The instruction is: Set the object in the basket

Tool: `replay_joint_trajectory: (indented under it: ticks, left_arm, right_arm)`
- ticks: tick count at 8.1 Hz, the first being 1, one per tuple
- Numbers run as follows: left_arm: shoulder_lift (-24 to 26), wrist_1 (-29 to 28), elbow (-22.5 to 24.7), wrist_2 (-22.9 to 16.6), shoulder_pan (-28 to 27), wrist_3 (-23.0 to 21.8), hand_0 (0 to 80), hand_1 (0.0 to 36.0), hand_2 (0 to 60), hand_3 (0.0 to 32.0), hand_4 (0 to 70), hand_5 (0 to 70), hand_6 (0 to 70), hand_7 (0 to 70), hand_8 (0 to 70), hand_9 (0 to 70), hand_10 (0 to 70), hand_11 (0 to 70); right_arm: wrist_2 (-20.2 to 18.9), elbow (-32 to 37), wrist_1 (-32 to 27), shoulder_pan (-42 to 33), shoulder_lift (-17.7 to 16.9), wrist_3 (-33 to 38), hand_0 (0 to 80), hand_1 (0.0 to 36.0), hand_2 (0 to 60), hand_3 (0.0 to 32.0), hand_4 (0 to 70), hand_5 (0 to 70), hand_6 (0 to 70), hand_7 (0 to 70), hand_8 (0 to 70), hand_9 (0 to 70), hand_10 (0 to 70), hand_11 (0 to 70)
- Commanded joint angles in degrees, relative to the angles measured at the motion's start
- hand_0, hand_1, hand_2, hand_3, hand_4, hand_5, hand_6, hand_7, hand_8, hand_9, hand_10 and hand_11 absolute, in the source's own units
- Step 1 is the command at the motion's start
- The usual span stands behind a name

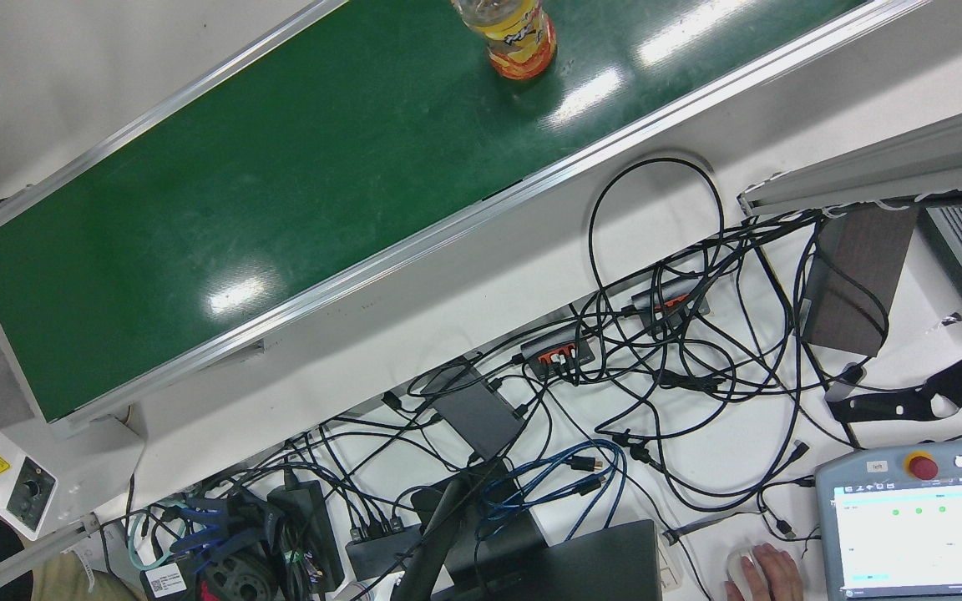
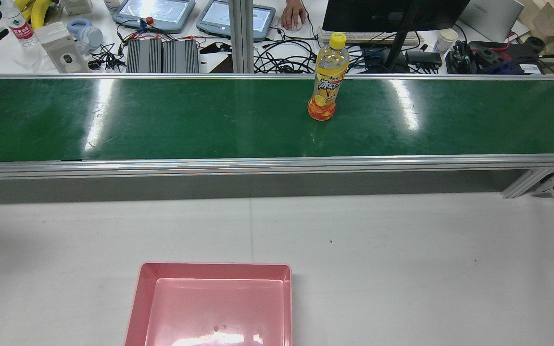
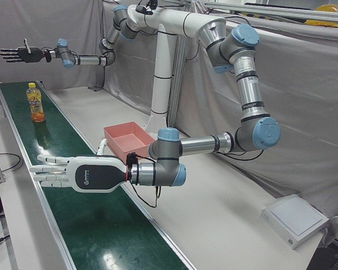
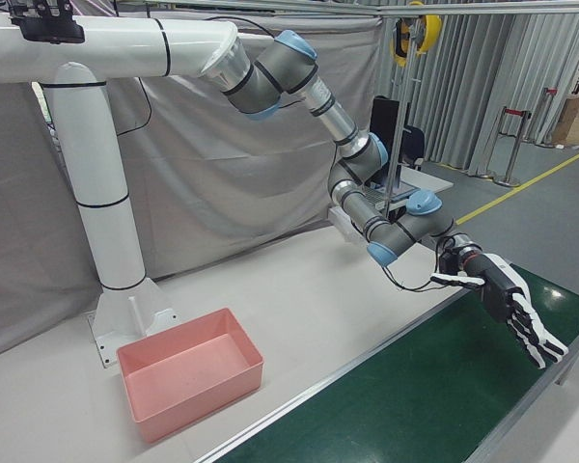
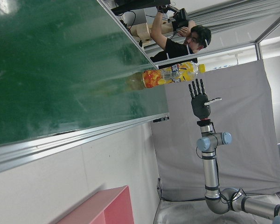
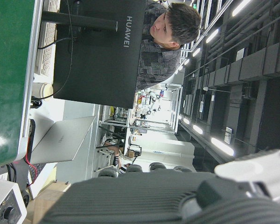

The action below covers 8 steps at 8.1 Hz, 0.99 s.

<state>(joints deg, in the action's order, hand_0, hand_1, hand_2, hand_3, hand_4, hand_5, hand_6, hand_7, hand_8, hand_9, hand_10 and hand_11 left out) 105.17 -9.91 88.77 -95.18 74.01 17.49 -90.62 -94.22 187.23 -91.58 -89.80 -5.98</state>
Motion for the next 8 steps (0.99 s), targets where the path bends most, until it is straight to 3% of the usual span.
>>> replay_joint_trajectory:
  ticks: [1, 8]
  left_arm:
    - [0.0, 0.0, 0.0, 0.0, 0.0, 0.0, 53.8, 1.4, 0.0, 1.4, 7.2, 13.5, 0.0, 0.0, 1.9, 1.4, 4.5, 7.7]
    - [0.4, 0.4, 0.0, 0.0, -0.1, 0.0, 53.5, 1.7, 0.0, 0.6, 7.4, 14.0, 0.0, 0.0, 1.7, 1.3, 4.4, 7.6]
  right_arm:
    - [0.0, 0.0, 0.0, 0.0, 0.0, 0.0, 0.0, 0.0, 0.0, 0.0, 0.0, 0.0, 0.0, 0.0, 0.0, 0.0, 0.0, 0.0]
    - [0.0, 0.1, 0.0, 0.1, 0.0, 0.0, 0.0, 0.0, 0.0, 0.0, 0.0, 0.0, 0.0, 0.0, 0.0, 0.0, 0.0, 0.0]
